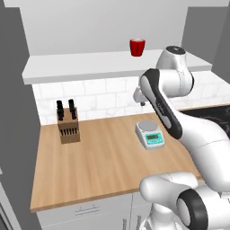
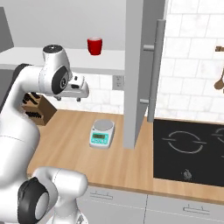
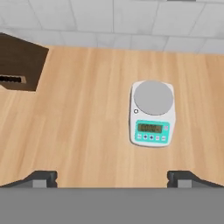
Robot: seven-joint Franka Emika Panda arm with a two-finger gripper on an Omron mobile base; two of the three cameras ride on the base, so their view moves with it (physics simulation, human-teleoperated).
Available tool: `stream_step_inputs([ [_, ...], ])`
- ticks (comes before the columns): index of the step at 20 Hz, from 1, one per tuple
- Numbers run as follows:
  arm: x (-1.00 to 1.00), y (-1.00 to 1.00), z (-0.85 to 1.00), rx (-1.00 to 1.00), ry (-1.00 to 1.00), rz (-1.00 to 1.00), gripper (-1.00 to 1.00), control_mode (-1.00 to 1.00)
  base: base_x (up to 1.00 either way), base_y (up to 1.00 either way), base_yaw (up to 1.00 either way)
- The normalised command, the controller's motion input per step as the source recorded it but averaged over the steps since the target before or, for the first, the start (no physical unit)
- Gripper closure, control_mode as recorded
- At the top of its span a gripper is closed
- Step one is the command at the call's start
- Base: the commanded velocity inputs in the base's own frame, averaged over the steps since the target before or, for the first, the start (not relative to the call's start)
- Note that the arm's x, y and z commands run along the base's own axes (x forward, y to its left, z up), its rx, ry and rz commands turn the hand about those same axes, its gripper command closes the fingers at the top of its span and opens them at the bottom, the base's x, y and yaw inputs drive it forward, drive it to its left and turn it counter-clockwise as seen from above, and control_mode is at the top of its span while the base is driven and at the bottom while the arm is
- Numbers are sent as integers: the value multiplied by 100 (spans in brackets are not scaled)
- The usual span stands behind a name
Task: Gather all objects into one cabinet and sort the glasses and bowls to opposite sides.
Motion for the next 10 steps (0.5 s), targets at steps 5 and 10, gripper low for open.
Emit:
stream_step_inputs([
  [5,-2,28,69,-10,-25,-1,-100,-100,0,0,0],
  [10,-1,7,97,-3,-12,-1,-100,-100,0,0,0],
])
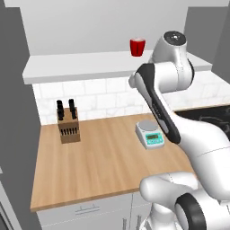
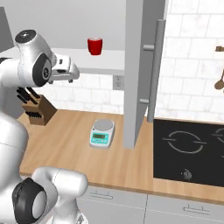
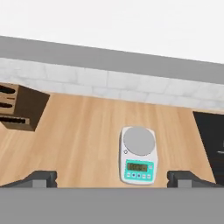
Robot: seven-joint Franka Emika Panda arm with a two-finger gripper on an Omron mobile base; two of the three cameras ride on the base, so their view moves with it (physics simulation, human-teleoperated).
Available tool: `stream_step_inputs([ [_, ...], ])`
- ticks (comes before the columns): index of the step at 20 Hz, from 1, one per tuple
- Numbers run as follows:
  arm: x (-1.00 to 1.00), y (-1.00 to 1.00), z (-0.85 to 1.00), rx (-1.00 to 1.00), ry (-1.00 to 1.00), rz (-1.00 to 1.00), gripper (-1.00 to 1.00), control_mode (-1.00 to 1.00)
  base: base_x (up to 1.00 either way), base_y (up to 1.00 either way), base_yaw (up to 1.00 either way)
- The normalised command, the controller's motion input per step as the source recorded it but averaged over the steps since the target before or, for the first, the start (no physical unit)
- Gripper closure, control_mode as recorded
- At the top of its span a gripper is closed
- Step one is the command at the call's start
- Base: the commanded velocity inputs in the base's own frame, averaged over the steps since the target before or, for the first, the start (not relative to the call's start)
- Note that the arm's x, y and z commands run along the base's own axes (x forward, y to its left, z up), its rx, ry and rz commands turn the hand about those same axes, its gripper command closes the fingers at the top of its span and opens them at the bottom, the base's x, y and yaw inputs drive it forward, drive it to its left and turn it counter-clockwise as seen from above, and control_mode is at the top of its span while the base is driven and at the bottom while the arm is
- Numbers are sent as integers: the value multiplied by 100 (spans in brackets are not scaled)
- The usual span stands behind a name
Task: Gather all objects into one cabinet and sort the glasses and bowls to opposite sides.
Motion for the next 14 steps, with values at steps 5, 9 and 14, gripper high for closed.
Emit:
stream_step_inputs([
  [5,-1,0,93,0,-3,-3,-100,-100,0,0,0],
  [9,0,0,52,-2,-9,-7,-100,-100,0,0,0],
  [14,17,0,-2,-1,-24,-21,-100,-100,0,0,0],
])
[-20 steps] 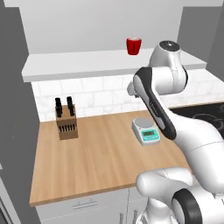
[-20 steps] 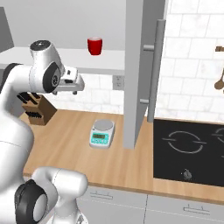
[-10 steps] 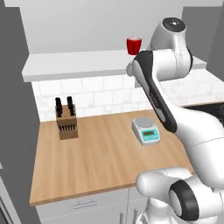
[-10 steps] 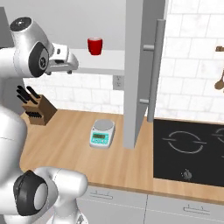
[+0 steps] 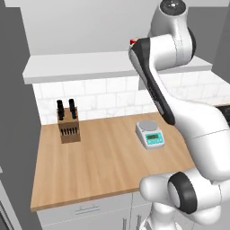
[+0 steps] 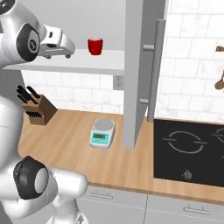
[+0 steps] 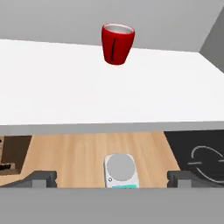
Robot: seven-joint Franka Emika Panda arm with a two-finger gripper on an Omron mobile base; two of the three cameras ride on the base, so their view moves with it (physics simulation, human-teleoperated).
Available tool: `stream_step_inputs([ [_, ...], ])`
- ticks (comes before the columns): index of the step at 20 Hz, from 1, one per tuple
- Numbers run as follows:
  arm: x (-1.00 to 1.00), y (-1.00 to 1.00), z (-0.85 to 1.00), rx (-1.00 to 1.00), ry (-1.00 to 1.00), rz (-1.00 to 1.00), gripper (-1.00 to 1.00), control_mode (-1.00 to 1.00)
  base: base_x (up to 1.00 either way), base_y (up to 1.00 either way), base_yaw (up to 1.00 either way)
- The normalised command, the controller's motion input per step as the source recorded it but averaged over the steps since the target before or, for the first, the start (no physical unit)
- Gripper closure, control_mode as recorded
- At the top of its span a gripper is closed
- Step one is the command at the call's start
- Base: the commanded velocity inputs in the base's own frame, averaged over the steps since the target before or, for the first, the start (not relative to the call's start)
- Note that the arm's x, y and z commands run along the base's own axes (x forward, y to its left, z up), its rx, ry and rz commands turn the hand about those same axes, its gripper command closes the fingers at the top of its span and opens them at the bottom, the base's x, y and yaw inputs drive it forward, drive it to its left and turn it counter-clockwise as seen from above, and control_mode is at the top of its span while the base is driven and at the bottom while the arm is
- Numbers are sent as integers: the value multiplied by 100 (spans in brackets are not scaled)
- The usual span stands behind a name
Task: Gather all objects into one cabinet and sort the glasses and bowls to opposite sides.
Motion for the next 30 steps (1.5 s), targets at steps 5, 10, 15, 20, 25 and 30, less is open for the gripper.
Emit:
stream_step_inputs([
  [5,2,-4,0,0,-28,-9,-100,-100,0,0,0],
  [10,0,-35,0,2,-3,-3,-100,-100,0,0,0],
  [15,15,-15,15,3,0,0,-100,-100,0,0,0],
  [20,48,0,2,0,0,0,-100,-100,0,0,0],
  [25,59,0,0,0,0,0,-100,-100,0,0,0],
  [30,36,0,2,3,1,0,-100,-100,0,0,0],
])
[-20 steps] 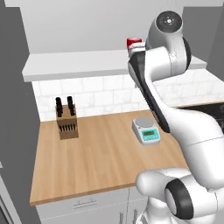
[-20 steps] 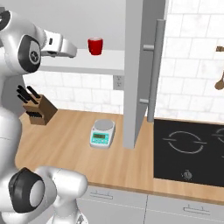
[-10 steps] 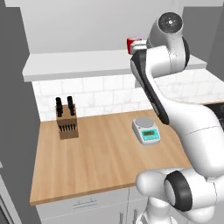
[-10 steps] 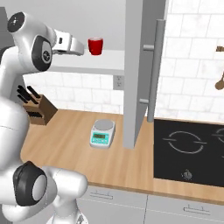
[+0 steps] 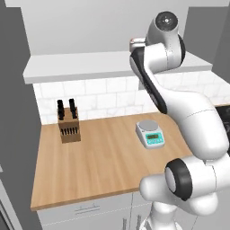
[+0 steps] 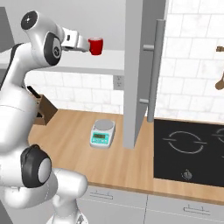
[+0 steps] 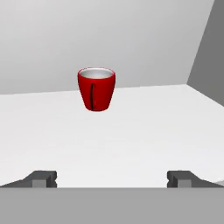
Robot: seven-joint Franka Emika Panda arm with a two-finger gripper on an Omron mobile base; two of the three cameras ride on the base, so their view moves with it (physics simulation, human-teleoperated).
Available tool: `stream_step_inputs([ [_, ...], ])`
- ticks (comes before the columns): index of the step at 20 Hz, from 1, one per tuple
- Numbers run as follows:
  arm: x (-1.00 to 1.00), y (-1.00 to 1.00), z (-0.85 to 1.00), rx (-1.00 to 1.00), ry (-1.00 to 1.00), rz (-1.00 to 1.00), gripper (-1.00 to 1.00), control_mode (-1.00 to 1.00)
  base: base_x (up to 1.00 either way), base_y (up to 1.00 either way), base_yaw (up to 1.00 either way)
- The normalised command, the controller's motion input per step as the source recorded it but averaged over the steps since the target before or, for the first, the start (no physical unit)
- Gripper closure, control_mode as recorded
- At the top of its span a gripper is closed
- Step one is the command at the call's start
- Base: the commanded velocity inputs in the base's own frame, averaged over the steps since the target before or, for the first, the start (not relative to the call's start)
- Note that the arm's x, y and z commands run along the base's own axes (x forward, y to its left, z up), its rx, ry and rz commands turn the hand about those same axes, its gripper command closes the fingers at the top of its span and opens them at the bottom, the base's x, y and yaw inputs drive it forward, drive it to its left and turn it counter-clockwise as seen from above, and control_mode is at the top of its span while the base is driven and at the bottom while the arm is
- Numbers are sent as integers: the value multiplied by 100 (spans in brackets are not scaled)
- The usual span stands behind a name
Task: Gather all objects into one cabinet and sort the glasses and bowls to opposite sides.
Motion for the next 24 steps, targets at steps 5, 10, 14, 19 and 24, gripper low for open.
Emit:
stream_step_inputs([
  [5,26,0,0,7,0,0,-100,-100,0,0,0],
  [10,31,0,-7,1,0,0,-100,-100,0,0,0],
  [14,38,4,-17,0,0,0,-100,-100,0,0,0],
  [19,24,11,-12,0,0,0,-100,-100,0,0,0],
  [24,5,2,3,0,0,0,-100,-100,0,0,0],
])
